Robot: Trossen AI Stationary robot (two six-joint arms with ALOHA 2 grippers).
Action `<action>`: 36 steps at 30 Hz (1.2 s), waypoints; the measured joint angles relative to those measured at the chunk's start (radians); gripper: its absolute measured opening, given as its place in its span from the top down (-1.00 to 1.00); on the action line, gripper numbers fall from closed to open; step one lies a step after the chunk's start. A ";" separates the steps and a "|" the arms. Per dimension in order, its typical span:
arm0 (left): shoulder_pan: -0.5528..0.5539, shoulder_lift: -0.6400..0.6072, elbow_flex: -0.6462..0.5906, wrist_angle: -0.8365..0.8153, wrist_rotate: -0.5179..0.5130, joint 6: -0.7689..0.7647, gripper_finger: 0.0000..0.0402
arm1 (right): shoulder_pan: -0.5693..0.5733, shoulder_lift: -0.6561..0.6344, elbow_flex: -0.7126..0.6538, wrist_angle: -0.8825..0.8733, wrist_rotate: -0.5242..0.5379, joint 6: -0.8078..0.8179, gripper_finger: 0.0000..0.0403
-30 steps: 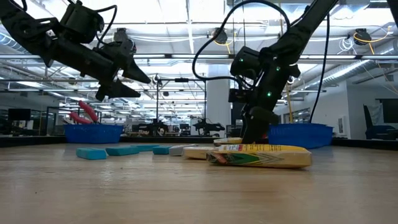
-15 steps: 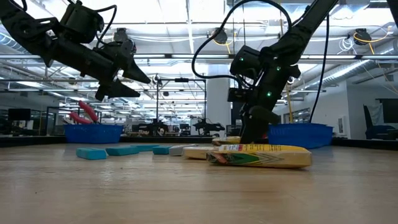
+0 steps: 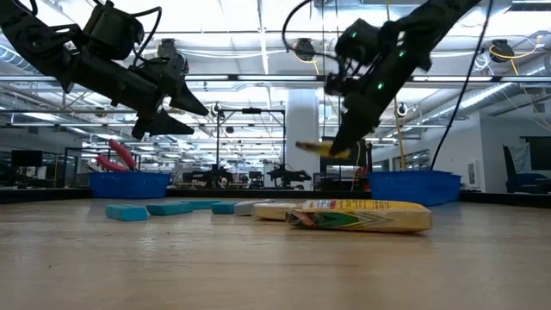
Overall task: Pick & Place School Supplies
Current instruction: Put the yellow crayon box into the top right blue basket
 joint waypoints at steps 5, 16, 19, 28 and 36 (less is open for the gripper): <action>0.000 0.000 0.000 0.000 0.000 0.000 -0.56 | -0.003 -0.151 0.000 -0.177 0.164 0.079 0.37; 0.000 0.000 0.000 0.000 0.001 0.000 -0.56 | -0.093 -0.365 0.001 -0.547 0.399 0.394 0.38; 0.000 0.000 0.000 0.000 0.001 0.000 -0.56 | -0.161 -0.378 0.001 -0.612 0.398 0.461 0.41; 0.000 0.000 0.000 0.000 0.001 0.000 -0.56 | -0.418 -0.378 -0.099 -0.516 0.269 0.454 0.39; 0.000 0.000 0.000 0.000 0.001 0.000 -0.56 | -0.578 -0.378 -0.262 -0.235 0.174 0.413 0.38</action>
